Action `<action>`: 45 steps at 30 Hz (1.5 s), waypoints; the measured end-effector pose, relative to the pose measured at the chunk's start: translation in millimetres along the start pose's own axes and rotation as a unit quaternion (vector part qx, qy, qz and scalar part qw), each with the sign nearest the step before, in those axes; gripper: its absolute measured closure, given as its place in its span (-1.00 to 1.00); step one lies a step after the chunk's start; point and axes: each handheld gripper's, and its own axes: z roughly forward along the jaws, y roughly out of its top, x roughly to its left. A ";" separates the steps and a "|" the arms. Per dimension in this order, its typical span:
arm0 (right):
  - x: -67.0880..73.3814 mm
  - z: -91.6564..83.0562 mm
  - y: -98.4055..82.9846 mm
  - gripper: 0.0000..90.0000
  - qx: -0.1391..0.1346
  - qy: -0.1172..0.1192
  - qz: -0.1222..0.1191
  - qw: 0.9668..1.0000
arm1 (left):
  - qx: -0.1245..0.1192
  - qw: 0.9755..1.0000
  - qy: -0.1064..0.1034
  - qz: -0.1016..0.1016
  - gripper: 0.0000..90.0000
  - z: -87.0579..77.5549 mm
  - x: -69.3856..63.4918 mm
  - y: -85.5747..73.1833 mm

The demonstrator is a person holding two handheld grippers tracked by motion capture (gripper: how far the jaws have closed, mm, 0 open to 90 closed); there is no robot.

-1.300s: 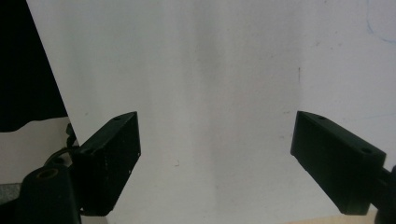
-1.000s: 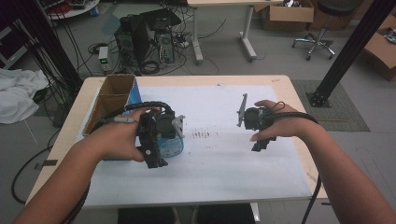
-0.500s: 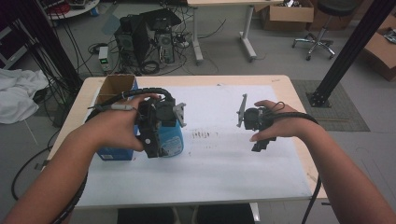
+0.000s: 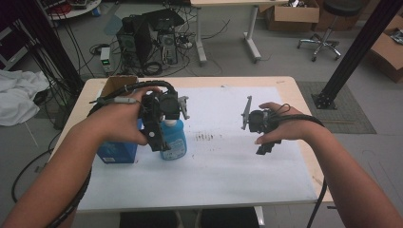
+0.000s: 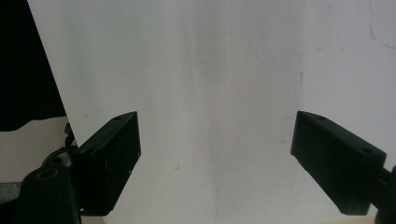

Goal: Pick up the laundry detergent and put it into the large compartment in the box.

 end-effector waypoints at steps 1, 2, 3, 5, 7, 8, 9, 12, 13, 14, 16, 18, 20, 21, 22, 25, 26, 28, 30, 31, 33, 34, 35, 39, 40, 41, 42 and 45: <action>0.1 0.0 0.1 -0.65 0.000 0.000 -0.001 1.000 | 0.000 1.000 0.000 -0.002 -1.00 0.5 1.2 0.0; 0.5 0.1 0.4 -0.65 0.000 0.001 -0.001 1.000 | 0.002 1.000 -0.002 -0.005 -1.00 1.4 3.2 0.0; 0.7 0.0 0.7 -0.65 0.001 -0.001 -0.002 1.000 | 0.002 1.000 -0.002 -0.006 -1.00 2.0 4.2 0.0; 0.9 0.1 1.0 -0.65 0.002 0.001 -0.001 1.000 | 0.002 1.000 -0.003 -0.005 -1.00 2.8 5.4 0.0; 1.2 0.6 1.3 -0.65 0.001 0.001 0.000 1.000 | 0.001 1.000 -0.005 -0.007 -1.00 4.0 6.3 0.1; 1.2 0.6 1.3 -0.65 0.001 0.001 0.000 1.000 | 0.000 1.000 -0.005 -0.008 -1.00 4.7 6.7 0.1; 1.3 0.6 1.2 -0.65 0.000 0.002 -0.001 1.000 | -0.001 1.000 -0.006 -0.006 -1.00 5.5 7.5 0.0; 1.7 0.0 0.9 -0.65 -0.001 0.001 0.000 1.000 | -0.003 1.000 -0.010 -0.009 -1.00 8.4 9.4 -0.5; 1.8 0.0 0.8 -0.65 -0.001 0.001 0.001 1.000 | -0.002 1.000 -0.011 -0.011 -1.00 9.8 10.4 -0.7; 1.8 0.1 1.0 -0.65 0.001 0.001 0.000 1.000 | -0.003 1.000 -0.012 -0.013 -1.00 12.4 12.6 -1.2; 1.8 0.4 1.1 -0.65 0.000 0.002 0.000 1.000 | -0.005 1.000 -0.014 -0.015 -1.00 13.7 13.6 -1.5; 2.2 0.4 1.6 -0.65 0.001 0.002 0.000 1.000 | -0.006 1.000 -0.016 -0.018 -1.00 16.2 15.9 -2.3; 2.5 0.4 2.0 -0.65 0.003 0.000 -0.001 1.000 | -0.012 1.000 -0.018 -0.022 -1.00 20.6 18.8 -4.6; 2.5 0.5 2.0 -0.65 0.003 0.001 -0.002 1.000 | -0.013 0.999 -0.019 -0.024 -1.00 21.9 19.7 -5.6; 2.6 0.6 2.0 -0.65 0.003 0.000 -0.002 1.000 | -0.015 0.999 -0.021 -0.025 -1.00 23.4 20.7 -6.8; 2.5 1.6 1.8 -0.65 0.001 0.002 0.000 1.000 | -0.025 0.999 -0.024 -0.030 -1.00 27.7 23.6 -11.5; 2.5 1.7 1.9 -0.65 0.001 0.001 0.000 1.000 | -0.025 0.999 -0.024 -0.030 -1.00 27.7 23.6 -11.5; 2.6 1.6 2.2 -0.65 0.003 0.000 -0.001 1.000 | -0.030 0.999 -0.027 -0.034 -1.00 30.9 25.8 -15.0; 3.0 2.4 3.1 -0.65 0.004 0.001 -0.002 1.000 | -0.037 0.998 -0.030 -0.041 -1.00 36.9 29.0 -19.8; 3.1 2.8 3.5 -0.65 0.003 0.002 -0.001 1.000 | -0.037 0.998 -0.030 -0.041 -1.00 36.9 29.0 -19.8; 3.3 3.0 4.2 -0.65 0.004 0.001 -0.002 1.000 | -0.039 0.998 -0.031 -0.050 -1.00 43.2 31.7 -22.7; 3.5 3.1 4.5 -0.65 0.004 0.001 -0.001 1.000 | -0.037 0.998 -0.034 -0.049 -1.00 44.5 33.1 -23.3; 3.7 3.3 4.7 -0.65 0.003 0.002 -0.002 1.000 | -0.037 0.998 -0.034 -0.048 -1.00 45.7 33.9 -23.5; 4.0 3.7 5.2 -0.65 0.003 0.002 -0.002 1.000 | -0.035 0.998 -0.032 -0.048 -1.00 47.4 35.7 -22.9; 4.2 4.4 5.4 -0.65 0.006 0.002 -0.002 1.000 | -0.034 0.998 -0.032 -0.048 -1.00 47.7 36.9 -22.4; 4.2 4.4 5.4 -0.65 0.006 0.002 -0.002 1.000 | -0.034 0.998 -0.032 -0.048 -1.00 47.7 36.9 -22.4; 4.4 5.4 5.5 -0.65 0.005 0.003 -0.001 1.000 | -0.032 0.998 -0.031 -0.049 -1.00 47.8 38.7 -21.6; 4.4 5.7 6.1 -0.65 0.005 0.003 -0.002 1.000 | -0.027 0.998 -0.030 -0.050 -1.00 49.7 41.0 -20.6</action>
